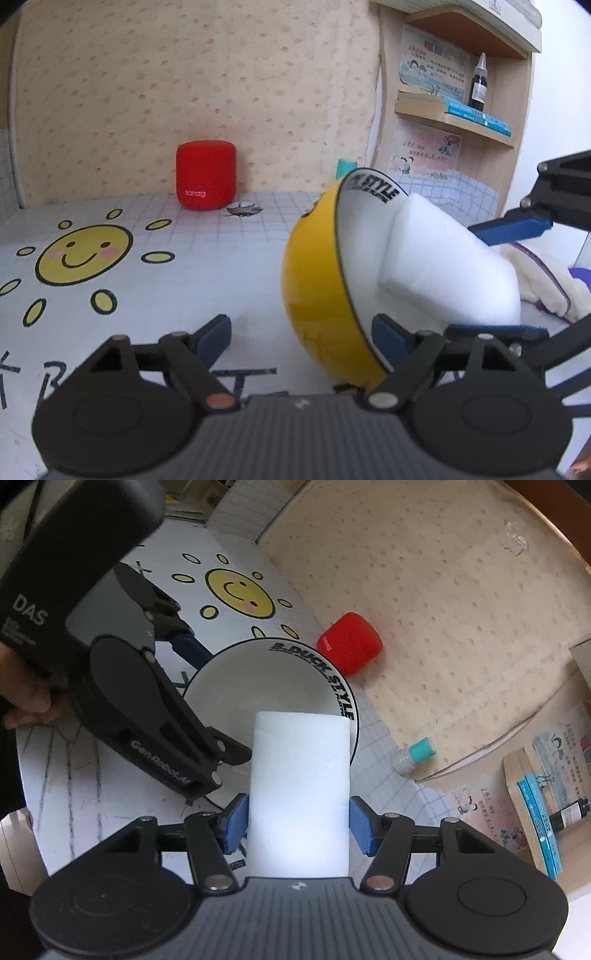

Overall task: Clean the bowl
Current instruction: 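Hold the tilted bowl with the left gripper while the right gripper scrubs the sponge inside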

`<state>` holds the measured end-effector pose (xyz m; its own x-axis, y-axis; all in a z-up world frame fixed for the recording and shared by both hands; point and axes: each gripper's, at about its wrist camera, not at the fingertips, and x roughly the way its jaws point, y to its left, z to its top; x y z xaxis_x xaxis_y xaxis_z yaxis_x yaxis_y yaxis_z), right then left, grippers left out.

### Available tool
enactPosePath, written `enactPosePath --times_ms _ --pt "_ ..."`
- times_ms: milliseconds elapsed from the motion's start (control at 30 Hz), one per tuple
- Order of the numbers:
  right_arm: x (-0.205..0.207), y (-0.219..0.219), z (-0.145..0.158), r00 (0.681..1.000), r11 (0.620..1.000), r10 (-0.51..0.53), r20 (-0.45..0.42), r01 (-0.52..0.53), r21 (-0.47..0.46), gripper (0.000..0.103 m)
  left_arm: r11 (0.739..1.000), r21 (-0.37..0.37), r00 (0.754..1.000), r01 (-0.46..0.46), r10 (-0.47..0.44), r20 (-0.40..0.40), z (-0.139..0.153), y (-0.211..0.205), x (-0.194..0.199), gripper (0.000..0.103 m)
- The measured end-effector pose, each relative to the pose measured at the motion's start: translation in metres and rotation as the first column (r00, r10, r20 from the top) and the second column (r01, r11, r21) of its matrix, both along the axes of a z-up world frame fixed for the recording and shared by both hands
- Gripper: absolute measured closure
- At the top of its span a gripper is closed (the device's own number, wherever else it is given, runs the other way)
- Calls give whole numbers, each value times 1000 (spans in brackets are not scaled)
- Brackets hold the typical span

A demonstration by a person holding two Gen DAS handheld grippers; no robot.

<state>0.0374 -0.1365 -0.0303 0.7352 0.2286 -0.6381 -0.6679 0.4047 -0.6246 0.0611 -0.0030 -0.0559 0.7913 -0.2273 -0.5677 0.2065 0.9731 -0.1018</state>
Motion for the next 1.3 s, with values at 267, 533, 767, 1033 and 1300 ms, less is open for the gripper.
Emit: enactPosePath --times_ms 267,533,767,1033,1300 --pt "-1 0 0 999 997 -42 5 41 60 47 1000 -13 1000 -1 1 -21 -1 2 3 19" --pt "1 2 -2 999 995 -33 -3 33 94 47 1000 17 999 -24 25 -30 -1 -2 5 18" --pt "5 -4 -4 999 990 -44 -7 44 136 47 999 34 999 -28 29 -34 -1 -5 7 17" --pt "7 -9 -3 997 982 -77 -14 78 170 47 998 59 999 -35 37 -28 0 -11 10 17" --pt "9 -14 -1 996 983 -85 -7 86 163 47 995 100 1000 -15 16 -13 0 -21 12 17"
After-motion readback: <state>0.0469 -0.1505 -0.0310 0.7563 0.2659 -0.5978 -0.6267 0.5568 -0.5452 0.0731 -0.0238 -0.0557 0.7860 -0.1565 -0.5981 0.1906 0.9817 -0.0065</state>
